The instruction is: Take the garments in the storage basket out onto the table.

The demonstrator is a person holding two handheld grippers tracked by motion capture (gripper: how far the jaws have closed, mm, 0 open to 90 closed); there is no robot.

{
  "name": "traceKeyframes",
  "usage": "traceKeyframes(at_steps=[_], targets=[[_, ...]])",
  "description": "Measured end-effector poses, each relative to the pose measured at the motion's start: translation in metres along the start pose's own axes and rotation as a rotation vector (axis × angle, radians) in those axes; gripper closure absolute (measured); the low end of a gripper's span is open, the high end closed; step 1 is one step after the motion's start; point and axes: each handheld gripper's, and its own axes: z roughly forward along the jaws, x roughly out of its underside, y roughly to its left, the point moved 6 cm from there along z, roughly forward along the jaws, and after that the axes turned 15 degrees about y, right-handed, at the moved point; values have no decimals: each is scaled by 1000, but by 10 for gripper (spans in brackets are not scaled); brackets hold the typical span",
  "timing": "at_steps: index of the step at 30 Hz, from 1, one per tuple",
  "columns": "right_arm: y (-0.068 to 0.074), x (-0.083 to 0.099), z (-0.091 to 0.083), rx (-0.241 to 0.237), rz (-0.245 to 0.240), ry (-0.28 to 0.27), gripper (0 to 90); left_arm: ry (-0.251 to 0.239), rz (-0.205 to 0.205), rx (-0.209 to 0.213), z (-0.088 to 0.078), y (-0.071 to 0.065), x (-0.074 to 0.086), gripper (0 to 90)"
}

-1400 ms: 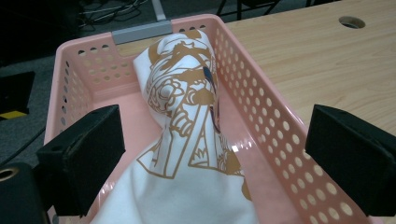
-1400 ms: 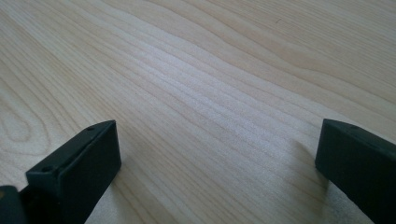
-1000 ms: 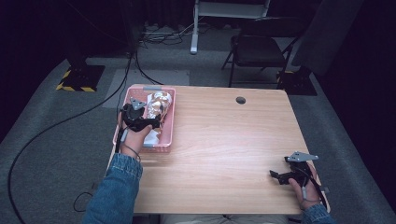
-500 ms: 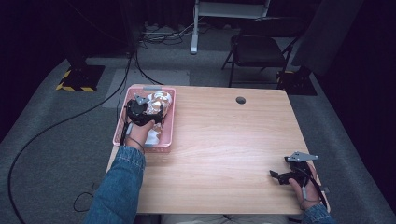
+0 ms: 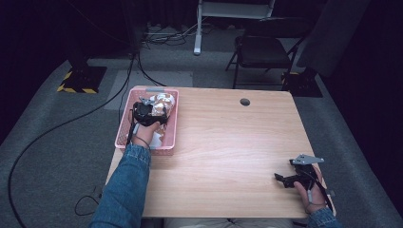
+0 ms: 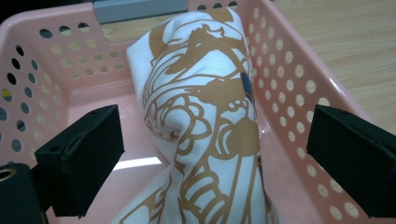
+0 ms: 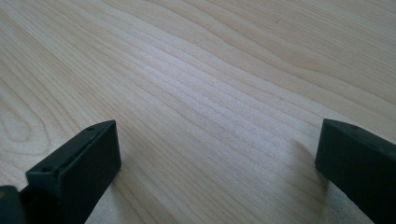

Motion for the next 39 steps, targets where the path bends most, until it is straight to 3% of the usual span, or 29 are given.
traceKeyframes(at_steps=[4, 14, 28, 32, 39], targets=[[0, 0, 0, -1, 0, 1, 0, 55, 6, -26, 10, 2, 4, 37], [0, 0, 0, -1, 0, 1, 0, 114, -32, -4, 27, 5, 9, 45], [0, 0, 0, -2, -1, 1, 0, 252, -17, -14, 43, 3, 16, 63], [0, 0, 0, -2, -1, 1, 0, 295, -19, -24, 46, 3, 20, 85], [0, 0, 0, -2, -1, 1, 0, 314, -7, -23, 47, 3, 21, 187]])
